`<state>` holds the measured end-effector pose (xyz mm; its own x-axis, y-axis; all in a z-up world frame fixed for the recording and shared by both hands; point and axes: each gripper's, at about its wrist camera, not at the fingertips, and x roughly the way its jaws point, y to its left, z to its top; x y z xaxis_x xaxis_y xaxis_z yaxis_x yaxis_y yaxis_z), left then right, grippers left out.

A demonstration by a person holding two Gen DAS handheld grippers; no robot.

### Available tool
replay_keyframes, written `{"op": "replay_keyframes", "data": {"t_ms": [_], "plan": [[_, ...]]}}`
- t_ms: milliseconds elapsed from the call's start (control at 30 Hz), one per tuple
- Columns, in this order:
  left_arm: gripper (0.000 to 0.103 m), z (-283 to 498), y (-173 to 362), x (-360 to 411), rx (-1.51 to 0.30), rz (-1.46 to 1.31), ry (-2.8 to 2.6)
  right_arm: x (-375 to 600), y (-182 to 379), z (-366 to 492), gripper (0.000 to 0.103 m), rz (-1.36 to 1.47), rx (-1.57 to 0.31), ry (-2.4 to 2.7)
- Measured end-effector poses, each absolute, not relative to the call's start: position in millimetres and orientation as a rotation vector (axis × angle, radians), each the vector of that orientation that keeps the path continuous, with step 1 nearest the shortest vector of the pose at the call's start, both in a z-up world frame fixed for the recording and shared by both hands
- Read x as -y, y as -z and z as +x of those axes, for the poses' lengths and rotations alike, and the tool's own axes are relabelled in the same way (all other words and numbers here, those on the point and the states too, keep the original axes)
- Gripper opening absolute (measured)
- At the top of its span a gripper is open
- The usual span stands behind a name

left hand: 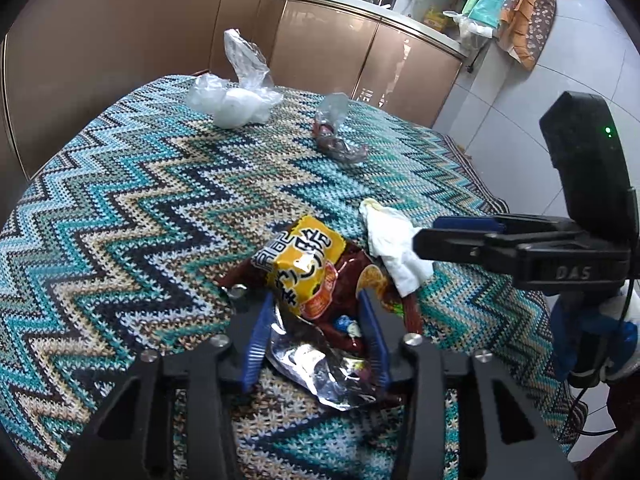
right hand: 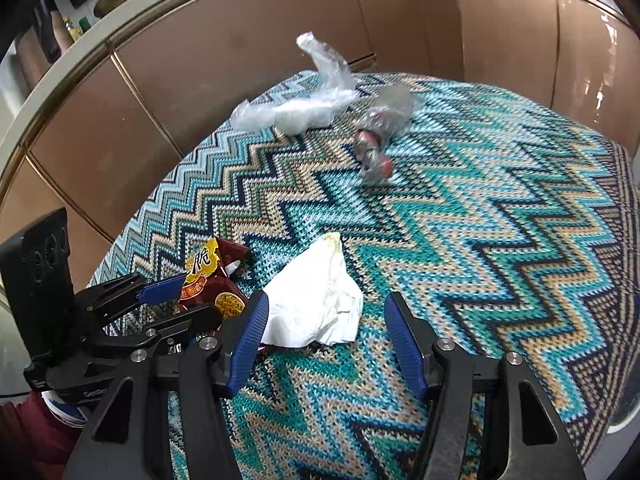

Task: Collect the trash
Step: 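Grasp the red snack wrapper with the left tool while the right tool grasps a white tissue, then carry the snack wrapper and tissue over the white bucket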

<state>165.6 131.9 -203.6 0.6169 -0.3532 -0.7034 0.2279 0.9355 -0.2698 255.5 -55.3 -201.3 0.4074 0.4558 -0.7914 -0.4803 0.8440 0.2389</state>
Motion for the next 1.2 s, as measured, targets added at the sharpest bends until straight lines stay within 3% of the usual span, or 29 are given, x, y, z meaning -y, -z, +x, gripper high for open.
{"op": "replay_keyframes", "data": {"t_ms": [400, 867, 1200], "plan": [[0.021, 169, 208, -129, -0.857, -0.177, 0.371, 52, 216, 254, 0.011, -0.027, -0.999, -0.621], [0.006, 148, 192, -133, -0.792, -0.176, 0.311, 85, 184, 220, 0.007, 0.015, -0.912, -0.595], [0.005, 116, 151, -120, -0.706, -0.114, 0.267, 109, 161, 180, 0.007, 0.042, -0.845, -0.555]]}}
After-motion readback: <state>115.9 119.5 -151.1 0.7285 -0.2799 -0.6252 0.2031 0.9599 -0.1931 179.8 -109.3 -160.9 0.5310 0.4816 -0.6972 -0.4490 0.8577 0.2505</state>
